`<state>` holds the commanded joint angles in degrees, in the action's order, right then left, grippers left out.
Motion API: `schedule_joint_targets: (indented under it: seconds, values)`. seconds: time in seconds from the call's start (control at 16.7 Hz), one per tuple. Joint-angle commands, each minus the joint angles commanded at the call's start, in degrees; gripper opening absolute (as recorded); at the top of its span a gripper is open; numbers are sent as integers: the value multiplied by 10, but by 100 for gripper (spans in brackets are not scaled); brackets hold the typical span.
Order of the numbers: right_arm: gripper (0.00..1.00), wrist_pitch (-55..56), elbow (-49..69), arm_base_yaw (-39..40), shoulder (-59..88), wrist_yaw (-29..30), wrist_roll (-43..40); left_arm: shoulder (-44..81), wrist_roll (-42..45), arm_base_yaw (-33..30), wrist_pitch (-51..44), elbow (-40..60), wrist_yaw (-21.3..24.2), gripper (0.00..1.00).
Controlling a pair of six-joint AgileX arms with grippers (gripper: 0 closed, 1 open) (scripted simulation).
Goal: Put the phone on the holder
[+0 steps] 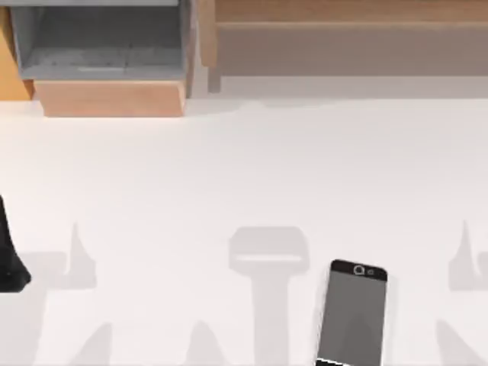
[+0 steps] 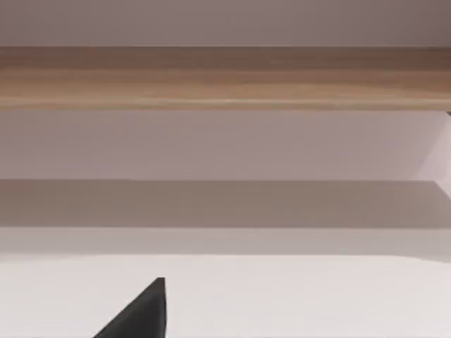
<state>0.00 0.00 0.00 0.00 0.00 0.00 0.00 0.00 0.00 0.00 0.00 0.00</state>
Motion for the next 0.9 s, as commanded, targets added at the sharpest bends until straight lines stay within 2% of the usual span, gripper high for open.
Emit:
schedule_joint_targets:
  seconds: [0.24, 0.42, 0.9]
  values:
    - [100, -16, 14, 11, 18, 0, 13, 0, 0, 0, 0, 0, 0, 100]
    - [100, -70, 70, 50, 91, -1, 61, 0, 0, 0, 0, 0, 0, 100]
    - [100, -290, 343, 218, 492, 0, 290, 0, 0, 0, 0, 0, 0, 100]
